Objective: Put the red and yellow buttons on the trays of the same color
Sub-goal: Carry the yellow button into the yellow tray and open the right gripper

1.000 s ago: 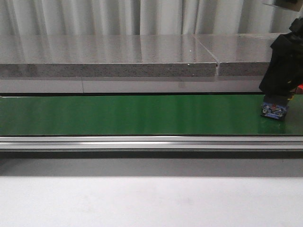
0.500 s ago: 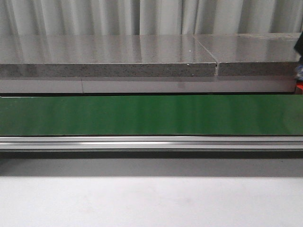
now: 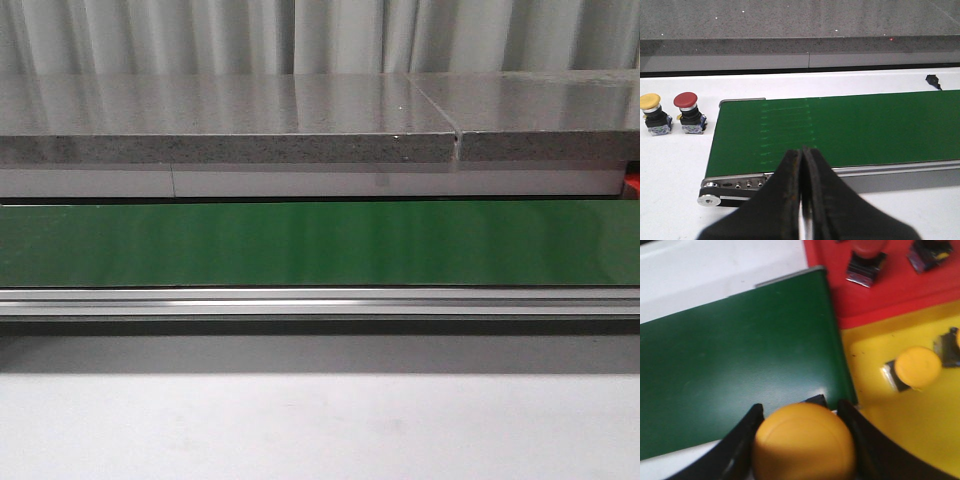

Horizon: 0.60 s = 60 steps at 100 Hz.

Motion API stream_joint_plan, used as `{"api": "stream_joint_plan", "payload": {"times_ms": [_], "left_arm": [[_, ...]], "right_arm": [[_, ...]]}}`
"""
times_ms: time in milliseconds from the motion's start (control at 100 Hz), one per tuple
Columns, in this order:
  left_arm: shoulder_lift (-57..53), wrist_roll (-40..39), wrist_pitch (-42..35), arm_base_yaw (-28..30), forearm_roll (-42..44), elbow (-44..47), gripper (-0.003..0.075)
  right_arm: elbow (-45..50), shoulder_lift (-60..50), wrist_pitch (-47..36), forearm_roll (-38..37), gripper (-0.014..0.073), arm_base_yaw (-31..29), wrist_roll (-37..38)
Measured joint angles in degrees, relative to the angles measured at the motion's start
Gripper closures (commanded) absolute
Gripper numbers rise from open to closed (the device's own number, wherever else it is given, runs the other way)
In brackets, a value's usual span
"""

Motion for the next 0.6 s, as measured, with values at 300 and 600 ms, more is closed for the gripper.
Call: {"api": "stream_joint_plan", "payload": {"times_ms": [300, 600], "left_arm": [[0.0, 0.0, 0.0, 0.0, 0.0, 0.0, 0.0739], [0.0, 0.0, 0.0, 0.0, 0.0, 0.0, 0.0739]], "right_arm": [[12.3, -1.1, -14.1, -0.1, 0.041, -7.0, 2.0], [19.4, 2.7, -25.0, -0.3, 0.041, -8.0, 2.3]]}}
